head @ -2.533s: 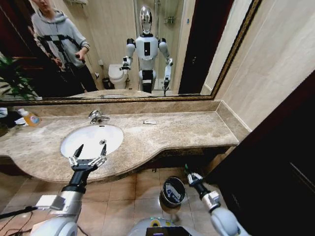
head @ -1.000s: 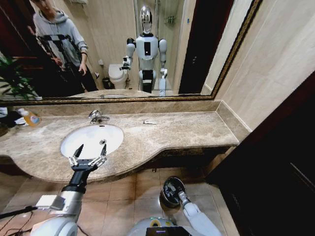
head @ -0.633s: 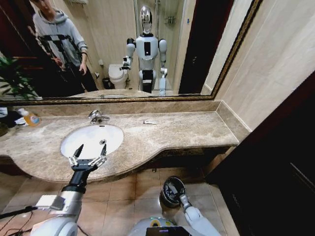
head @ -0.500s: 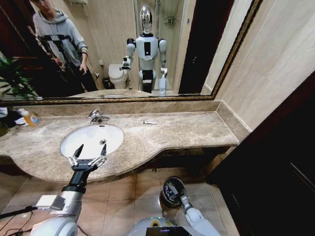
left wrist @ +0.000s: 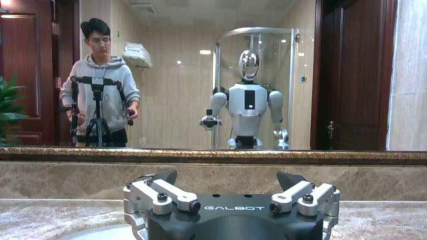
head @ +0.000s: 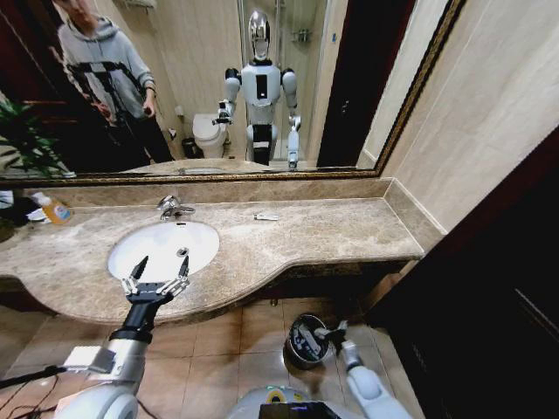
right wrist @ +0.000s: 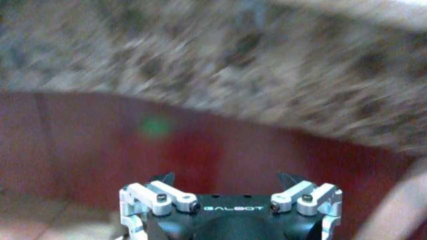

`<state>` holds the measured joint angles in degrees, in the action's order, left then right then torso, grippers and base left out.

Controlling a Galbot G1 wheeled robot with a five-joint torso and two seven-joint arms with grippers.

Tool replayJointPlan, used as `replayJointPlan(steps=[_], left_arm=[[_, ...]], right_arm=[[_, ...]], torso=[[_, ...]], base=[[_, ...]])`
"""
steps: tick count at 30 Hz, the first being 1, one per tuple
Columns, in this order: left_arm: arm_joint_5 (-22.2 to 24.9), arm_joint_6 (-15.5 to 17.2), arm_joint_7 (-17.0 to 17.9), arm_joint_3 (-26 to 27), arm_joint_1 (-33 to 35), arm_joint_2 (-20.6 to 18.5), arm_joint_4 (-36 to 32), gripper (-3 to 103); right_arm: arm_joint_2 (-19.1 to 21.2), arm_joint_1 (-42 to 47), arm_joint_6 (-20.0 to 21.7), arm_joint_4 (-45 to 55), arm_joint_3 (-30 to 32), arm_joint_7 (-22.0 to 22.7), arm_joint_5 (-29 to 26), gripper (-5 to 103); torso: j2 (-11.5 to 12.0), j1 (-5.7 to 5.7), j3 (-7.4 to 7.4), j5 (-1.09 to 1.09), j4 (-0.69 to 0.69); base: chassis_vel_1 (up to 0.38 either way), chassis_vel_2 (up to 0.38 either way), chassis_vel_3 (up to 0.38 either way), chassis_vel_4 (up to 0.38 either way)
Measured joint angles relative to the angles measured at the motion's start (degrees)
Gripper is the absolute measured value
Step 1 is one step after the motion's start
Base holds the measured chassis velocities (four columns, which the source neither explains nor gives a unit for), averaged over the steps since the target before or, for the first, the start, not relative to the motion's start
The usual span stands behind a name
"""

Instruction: Pick up the trash from the sink and place it in the trash bin.

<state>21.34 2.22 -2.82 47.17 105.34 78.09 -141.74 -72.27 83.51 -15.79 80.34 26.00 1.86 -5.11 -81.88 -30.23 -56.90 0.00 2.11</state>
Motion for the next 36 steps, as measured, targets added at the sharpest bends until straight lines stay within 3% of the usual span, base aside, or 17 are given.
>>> replayJointPlan(steps=[1, 3, 4, 7, 9, 11, 16, 17, 29, 33, 36], left_arm=[[0.0, 0.0, 0.0, 0.0, 0.0, 0.0, 0.0, 100], [0.0, 0.0, 0.01, 0.0, 0.0, 0.0, 0.0, 100], [0.0, 0.0, 0.01, 0.0, 0.0, 0.0, 0.0, 100], [0.0, 0.0, 0.02, 0.01, 0.0, 0.0, 0.0, 100], [0.0, 0.0, 0.02, 0.0, 0.0, 0.0, 0.0, 100], [0.0, 0.0, 0.02, 0.01, 0.0, 0.0, 0.0, 100], [0.0, 0.0, 0.02, 0.0, 0.0, 0.01, 0.0, 100], [0.0, 0.0, 0.02, 0.0, 0.0, 0.0, 0.0, 100], [0.0, 0.0, 0.02, 0.0, 0.0, 0.0, 0.0, 100], [0.0, 0.0, -0.01, -0.01, 0.0, 0.0, 0.0, 100], [0.0, 0.0, 0.01, 0.0, 0.0, 0.0, 0.0, 100]], right_arm=[[0.0, 0.0, 0.0, 0.0, 0.0, 0.0, 0.0, 100], [1.21, 7.29, 1.58, 10.33, 5.48, 1.09, -2.1, 100], [1.21, 7.29, 1.58, 10.33, 5.48, 1.09, -2.1, 100], [0.35, 14.19, 3.31, 23.09, 10.61, 1.74, -5.22, 100], [0.16, 14.83, 3.51, 24.81, 11.17, 1.77, -5.46, 100], [-1.45, 16.61, 5.24, 34.8, 14.02, 1.79, -6.31, 100], [-2.11, 13.03, 8.38, 41.29, 13.78, 0.96, -6.62, 100], [-1.29, 9.5, 10.71, 42.53, 11.75, 0.72, -7.44, 100], [7.54, -4.6, 17.82, 36.87, 0.2, -5.96, -11.85, 100], [9.34, -12.56, 19.4, 32.51, -6.4, -6.21, -12.96, 100], [9.71, -22.28, 21.07, 26.71, -14.7, -6.4, -13.31, 100]], torso=[[0.0, 0.0, 0.0, 0.0, 0.0], [0.0, 0.0, 0.0, 0.01, 0.0], [0.0, 0.0, 0.0, 0.01, 0.0], [0.0, 0.01, 0.0, 0.04, -0.01], [0.0, 0.01, 0.0, 0.03, -0.02], [-0.01, 0.01, 0.0, 0.01, -0.01], [-0.01, 0.01, 0.0, -0.01, 0.0], [0.0, 0.0, 0.0, 0.0, 0.0], [0.0, 0.0, -0.01, 0.0, -0.01], [0.0, 0.0, -0.01, 0.01, 0.0], [0.0, -0.01, -0.01, 0.0, 0.02]], base=[[0.0, 0.0, 0.0, 0.0], [0.0, 0.0, 0.0, 0.0], [0.0, 0.0, 0.0, 0.0], [0.0, 0.0, 0.0, 0.0], [0.0, 0.0, 0.0, 0.0], [0.0, 0.0, 0.0, 0.0], [0.0, 0.0, 0.0, 0.0], [0.0, 0.0, 0.0, 0.0], [0.0, 0.0, 0.0, 0.0], [0.0, 0.0, 0.0, 0.0], [0.0, 0.0, 0.0, 0.0]])
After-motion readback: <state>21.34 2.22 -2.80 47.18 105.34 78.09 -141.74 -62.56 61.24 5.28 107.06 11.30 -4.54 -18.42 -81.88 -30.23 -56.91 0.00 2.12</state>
